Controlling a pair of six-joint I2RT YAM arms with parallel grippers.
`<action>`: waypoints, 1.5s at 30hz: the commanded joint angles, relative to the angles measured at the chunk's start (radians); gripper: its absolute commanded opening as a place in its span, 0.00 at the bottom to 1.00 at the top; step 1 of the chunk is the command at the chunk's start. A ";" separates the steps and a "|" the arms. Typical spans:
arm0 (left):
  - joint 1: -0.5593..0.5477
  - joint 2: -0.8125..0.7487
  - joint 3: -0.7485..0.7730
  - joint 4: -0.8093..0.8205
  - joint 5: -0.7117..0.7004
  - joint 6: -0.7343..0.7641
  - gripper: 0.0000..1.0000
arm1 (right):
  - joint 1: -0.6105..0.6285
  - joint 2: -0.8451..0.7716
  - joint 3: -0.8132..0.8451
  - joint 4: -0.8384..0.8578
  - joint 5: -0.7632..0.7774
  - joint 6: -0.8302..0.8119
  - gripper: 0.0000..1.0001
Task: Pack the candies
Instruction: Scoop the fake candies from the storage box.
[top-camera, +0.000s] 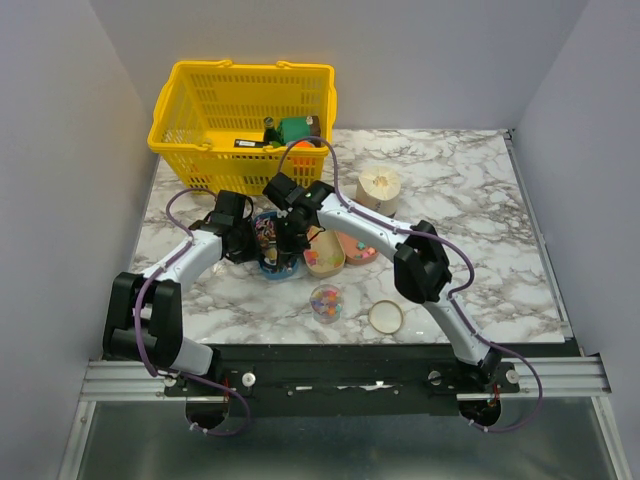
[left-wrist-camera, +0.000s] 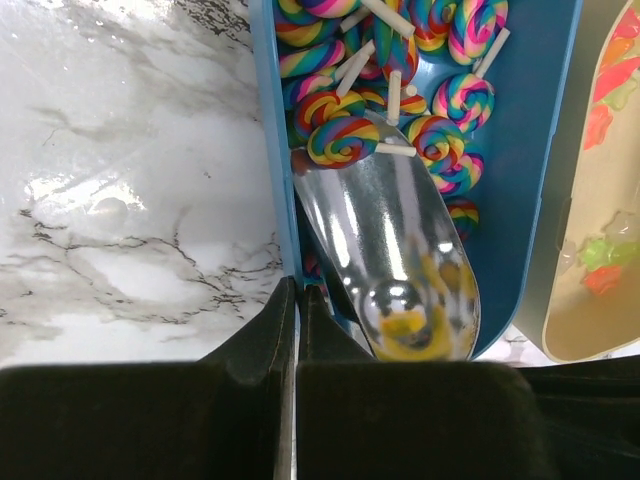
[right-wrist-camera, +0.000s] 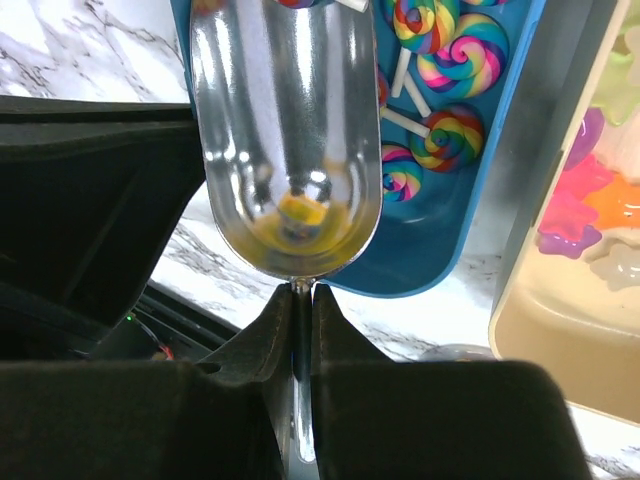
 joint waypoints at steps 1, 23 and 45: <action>-0.008 0.016 -0.011 -0.056 0.041 0.014 0.00 | -0.032 0.046 -0.010 0.093 0.158 0.001 0.01; -0.009 0.042 0.027 -0.061 0.024 -0.001 0.00 | -0.028 -0.038 -0.155 0.174 0.274 -0.146 0.01; -0.009 0.047 0.076 -0.072 0.004 -0.018 0.02 | 0.029 -0.136 -0.280 0.180 0.412 -0.264 0.01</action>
